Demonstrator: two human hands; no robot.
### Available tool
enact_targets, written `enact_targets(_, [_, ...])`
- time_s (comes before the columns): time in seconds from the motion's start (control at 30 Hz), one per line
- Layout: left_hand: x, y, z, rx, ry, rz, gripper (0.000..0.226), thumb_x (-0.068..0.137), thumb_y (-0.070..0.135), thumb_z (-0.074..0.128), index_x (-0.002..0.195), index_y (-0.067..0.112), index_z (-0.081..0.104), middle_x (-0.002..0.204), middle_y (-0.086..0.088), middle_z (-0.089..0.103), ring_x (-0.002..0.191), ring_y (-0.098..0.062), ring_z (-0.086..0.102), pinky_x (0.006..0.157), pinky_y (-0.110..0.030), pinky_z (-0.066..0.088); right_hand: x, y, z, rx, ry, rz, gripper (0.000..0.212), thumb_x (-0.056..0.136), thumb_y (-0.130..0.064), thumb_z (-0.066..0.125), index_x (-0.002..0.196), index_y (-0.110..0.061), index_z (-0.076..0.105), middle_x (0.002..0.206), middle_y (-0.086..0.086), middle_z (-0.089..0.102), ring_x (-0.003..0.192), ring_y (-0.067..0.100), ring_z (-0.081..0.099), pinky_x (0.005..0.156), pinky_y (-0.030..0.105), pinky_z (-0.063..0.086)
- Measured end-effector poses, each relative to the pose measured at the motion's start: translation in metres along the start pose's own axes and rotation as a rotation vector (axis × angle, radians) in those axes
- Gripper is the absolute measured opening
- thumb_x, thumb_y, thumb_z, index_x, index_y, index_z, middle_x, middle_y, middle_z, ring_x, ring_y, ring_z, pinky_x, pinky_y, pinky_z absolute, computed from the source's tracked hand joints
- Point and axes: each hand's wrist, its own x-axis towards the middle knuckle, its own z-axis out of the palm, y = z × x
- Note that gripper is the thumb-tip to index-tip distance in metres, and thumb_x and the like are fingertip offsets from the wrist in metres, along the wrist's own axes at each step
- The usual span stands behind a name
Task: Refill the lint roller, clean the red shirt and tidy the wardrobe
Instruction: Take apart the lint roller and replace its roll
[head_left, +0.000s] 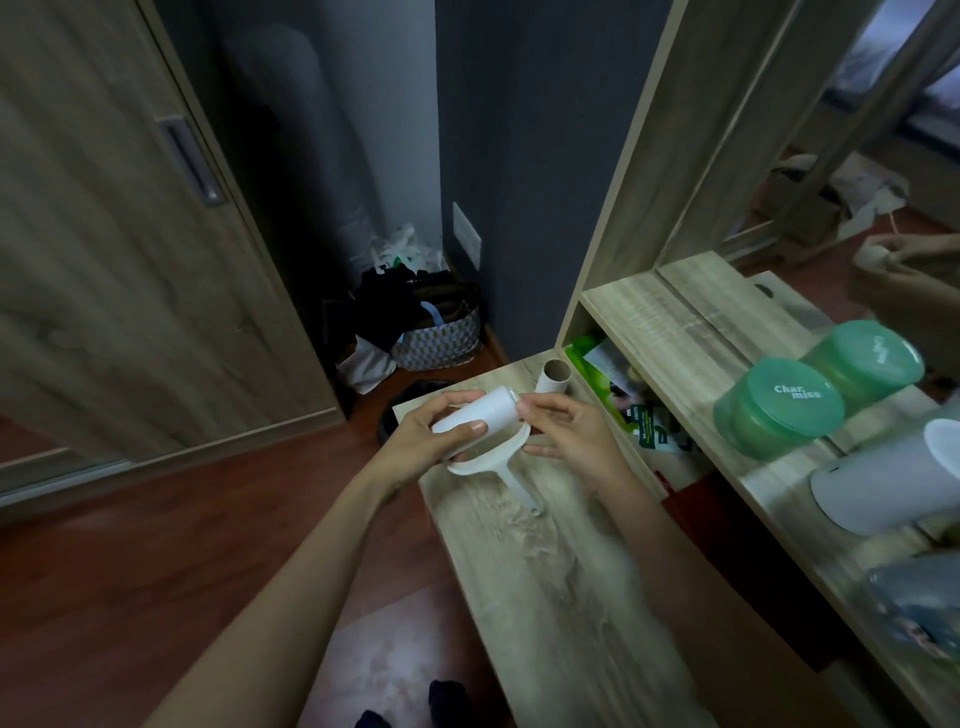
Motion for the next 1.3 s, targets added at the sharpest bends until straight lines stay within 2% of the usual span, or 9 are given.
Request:
enact_targets(0.17, [-0.003, 0.012, -0.007, 0.024, -0.062, 0.017, 0.034, 0.086, 0.018, 0.071, 0.119, 0.025, 0.064, 0.121, -0.011, 0.062, 0.09, -0.009, 0.064, 0.071, -0.025, 0.054, -0.005, -0.008, -0.001, 0.022, -0.03, -0.006, 0.02, 0.081, -0.02, 0.072, 0.1, -0.016, 0.071, 0.102, 0.01, 0.07, 0.087, 0.014, 0.071, 0.07, 0.03, 0.06])
enact_targets(0.3, [-0.004, 0.016, -0.009, 0.049, -0.065, 0.037, 0.035, 0.085, 0.02, 0.072, 0.119, 0.026, 0.065, 0.121, -0.015, 0.061, 0.093, -0.015, 0.064, 0.071, -0.026, 0.054, -0.008, -0.013, 0.0, 0.044, -0.021, -0.014, 0.016, 0.08, -0.019, 0.074, 0.095, -0.02, 0.072, 0.099, 0.005, 0.072, 0.087, 0.012, 0.071, 0.07, 0.03, 0.06])
enact_targets(0.37, [-0.006, 0.017, -0.009, 0.06, -0.059, 0.042, 0.035, 0.084, 0.02, 0.073, 0.117, 0.027, 0.065, 0.119, -0.015, 0.062, 0.091, -0.015, 0.063, 0.072, -0.027, 0.054, -0.008, -0.015, -0.001, 0.038, -0.027, -0.012, 0.018, 0.08, -0.015, 0.073, 0.097, -0.017, 0.072, 0.098, 0.005, 0.072, 0.085, 0.012, 0.072, 0.07, 0.029, 0.06])
enact_targets(0.53, [-0.009, 0.019, -0.01, 0.089, -0.08, 0.045, 0.032, 0.081, 0.018, 0.076, 0.11, 0.028, 0.068, 0.122, -0.005, 0.063, 0.1, -0.017, 0.063, 0.087, -0.042, 0.054, -0.004, -0.017, -0.007, -0.044, -0.065, 0.024, 0.022, 0.078, -0.01, 0.074, 0.1, -0.005, 0.07, 0.1, 0.012, 0.071, 0.087, 0.018, 0.071, 0.07, 0.028, 0.06])
enact_targets(0.6, [-0.01, 0.019, -0.009, 0.09, -0.086, 0.049, 0.033, 0.08, 0.017, 0.076, 0.11, 0.026, 0.068, 0.124, -0.003, 0.063, 0.101, -0.017, 0.062, 0.088, -0.044, 0.052, -0.003, -0.019, -0.008, -0.079, -0.076, 0.031, 0.02, 0.078, -0.007, 0.073, 0.098, -0.002, 0.069, 0.095, 0.012, 0.071, 0.084, 0.017, 0.071, 0.068, 0.027, 0.06])
enact_targets(0.77, [-0.011, 0.025, -0.004, 0.168, -0.084, 0.123, 0.035, 0.081, 0.017, 0.076, 0.114, 0.027, 0.068, 0.118, 0.006, 0.065, 0.106, -0.015, 0.061, 0.088, -0.032, 0.051, 0.001, -0.024, -0.006, -0.187, -0.095, 0.007, 0.009, 0.08, -0.002, 0.069, 0.084, -0.009, 0.066, 0.09, 0.013, 0.067, 0.082, 0.019, 0.068, 0.064, 0.028, 0.06])
enact_targets(0.93, [-0.012, 0.033, 0.0, 0.447, -0.065, 0.317, 0.047, 0.074, 0.043, 0.076, 0.119, 0.042, 0.061, 0.116, 0.008, 0.066, 0.1, -0.014, 0.06, 0.088, -0.036, 0.05, 0.005, -0.03, -0.004, -0.239, -0.098, 0.002, 0.009, 0.081, 0.0, 0.063, 0.083, -0.008, 0.063, 0.088, 0.014, 0.064, 0.078, 0.019, 0.066, 0.063, 0.034, 0.061])
enact_targets(1.13, [-0.016, 0.04, 0.001, 0.575, -0.039, 0.476, 0.052, 0.078, 0.042, 0.074, 0.127, 0.039, 0.057, 0.124, 0.016, 0.062, 0.11, -0.009, 0.059, 0.091, -0.034, 0.05, 0.006, -0.037, -0.004, -0.243, -0.116, -0.004, 0.01, 0.08, 0.001, 0.062, 0.084, -0.008, 0.064, 0.085, 0.013, 0.065, 0.076, 0.02, 0.066, 0.06, 0.033, 0.06])
enact_targets(1.3, [-0.017, 0.043, 0.002, 0.651, -0.035, 0.542, 0.052, 0.082, 0.033, 0.075, 0.131, 0.03, 0.057, 0.124, 0.014, 0.063, 0.109, -0.003, 0.058, 0.092, -0.025, 0.048, 0.003, -0.04, -0.003, -0.236, -0.132, -0.01, 0.01, 0.081, 0.001, 0.062, 0.089, -0.004, 0.064, 0.088, 0.013, 0.066, 0.078, 0.02, 0.066, 0.058, 0.031, 0.059])
